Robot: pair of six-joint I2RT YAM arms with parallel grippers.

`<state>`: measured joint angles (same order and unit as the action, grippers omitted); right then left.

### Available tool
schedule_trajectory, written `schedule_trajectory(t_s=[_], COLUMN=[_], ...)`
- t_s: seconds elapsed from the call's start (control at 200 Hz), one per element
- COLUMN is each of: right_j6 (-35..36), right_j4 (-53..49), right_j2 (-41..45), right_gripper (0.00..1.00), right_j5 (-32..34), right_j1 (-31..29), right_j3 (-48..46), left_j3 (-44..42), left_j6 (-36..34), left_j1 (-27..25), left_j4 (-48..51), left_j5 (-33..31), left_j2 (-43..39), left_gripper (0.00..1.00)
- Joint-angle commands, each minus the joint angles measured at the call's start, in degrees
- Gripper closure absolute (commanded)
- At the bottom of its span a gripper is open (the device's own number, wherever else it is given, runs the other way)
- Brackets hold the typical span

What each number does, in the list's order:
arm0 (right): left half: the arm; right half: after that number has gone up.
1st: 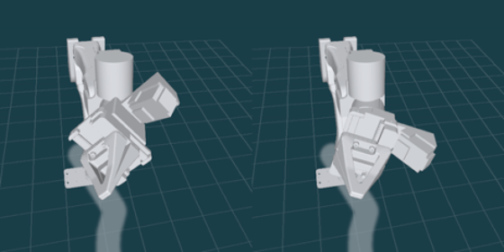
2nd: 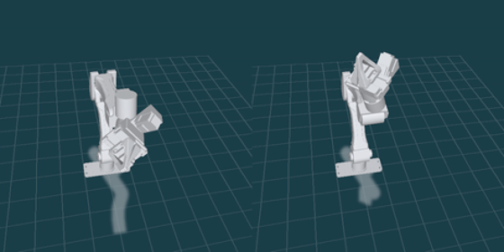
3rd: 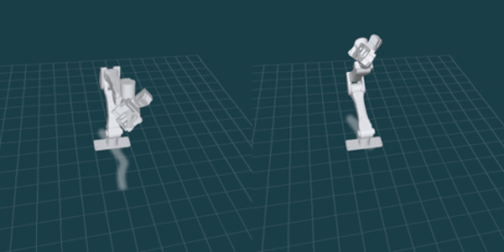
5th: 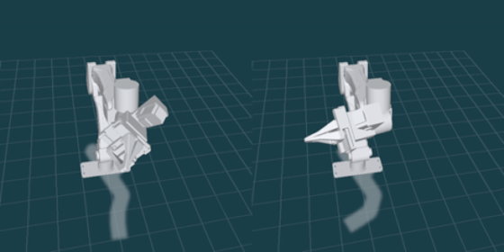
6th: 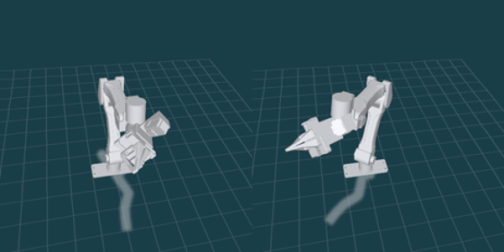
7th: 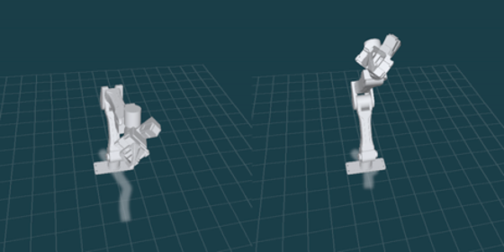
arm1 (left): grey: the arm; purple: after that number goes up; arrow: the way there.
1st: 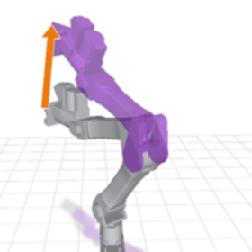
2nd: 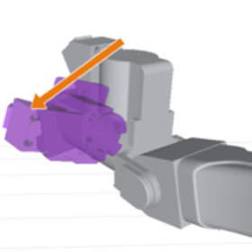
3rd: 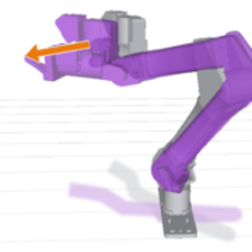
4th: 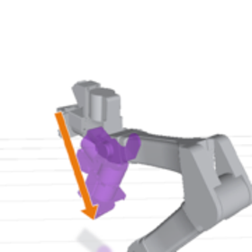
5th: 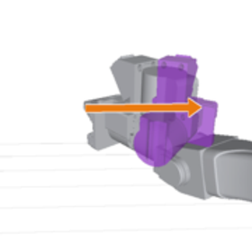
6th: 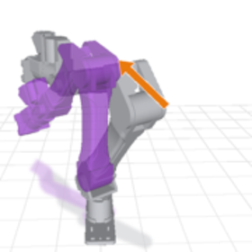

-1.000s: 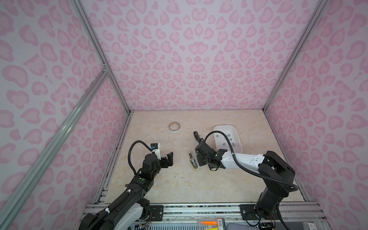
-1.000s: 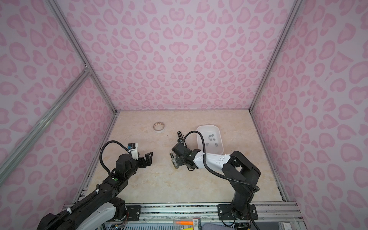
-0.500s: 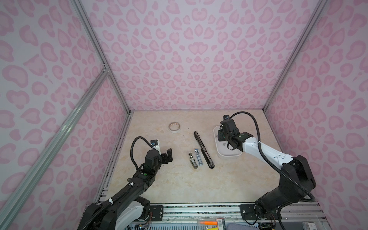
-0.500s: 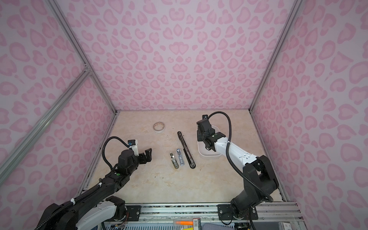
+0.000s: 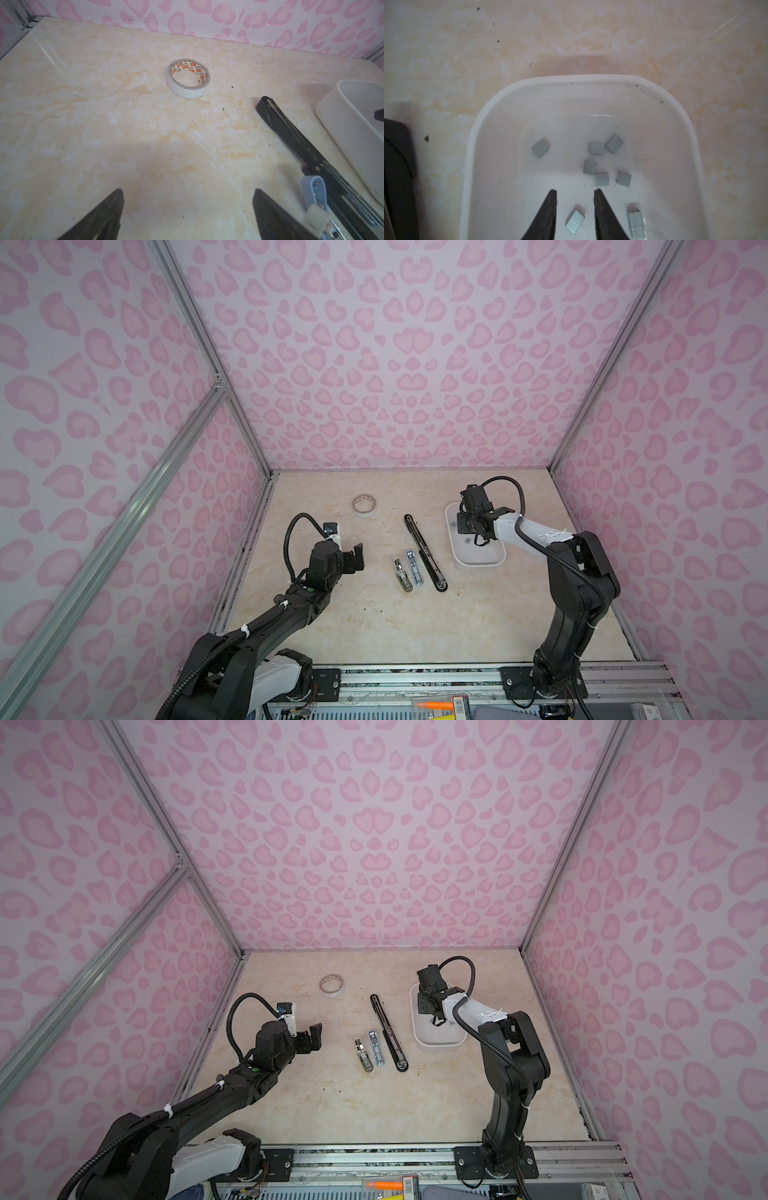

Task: Load the staples into the stapler
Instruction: 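Move the right gripper back over the white tray of staples, then lower the right gripper into the tray and grip a staple strip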

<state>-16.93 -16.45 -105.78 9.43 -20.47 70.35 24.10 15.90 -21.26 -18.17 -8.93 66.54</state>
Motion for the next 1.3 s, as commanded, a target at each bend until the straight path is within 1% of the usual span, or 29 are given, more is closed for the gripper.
schedule_trajectory(t_s=[0.0,0.03,0.09,0.205,0.375,0.6,0.85,1.295], right_j6=[-1.1,-1.6,-2.3,-2.5,-1.1,-0.3,0.4,-0.1], right_j4=[-1.2,-0.8,0.3,1.7,1.1,-1.2,-3.2,-4.2], right_j2=[0.2,0.5,1.0,0.5,-2.3,-5.4,-8.9,-10.2], right_gripper=[0.72,0.75,0.76,0.76,0.75,0.70,0.71,0.72], right_j5=[0.7,-0.3,-2.1,-4.9,-8.0,-6.8,-7.7,-7.1], right_j1=[1.5,2.2,3.3,4.0,4.0,3.9,4.1,4.7], right_j3=[-1.0,-1.8,-3.2,-4.3,-1.4,2.2,5.7,6.3], left_j3=[-0.2,-0.3,-0.6,-0.5,0.2,0.0,-0.1,0.5], left_j6=[-1.0,-1.0,-1.1,-1.3,-1.3,-1.4,-1.2,-1.7], left_j1=[-0.2,-0.3,-0.3,-0.4,-0.5,-0.7,-0.7,-1.3], left_j4=[-3.1,-3.2,-3.5,-3.5,-3.1,-3.4,-3.6,-3.5], left_j5=[0.8,0.7,0.8,1.4,1.3,0.7,0.3,0.2], left_j2=[-0.5,-0.7,-1.1,-0.8,0.2,-0.1,0.1,1.0], left_gripper=[0.02,0.02,0.02,0.03,0.02,0.02,0.02,0.02])
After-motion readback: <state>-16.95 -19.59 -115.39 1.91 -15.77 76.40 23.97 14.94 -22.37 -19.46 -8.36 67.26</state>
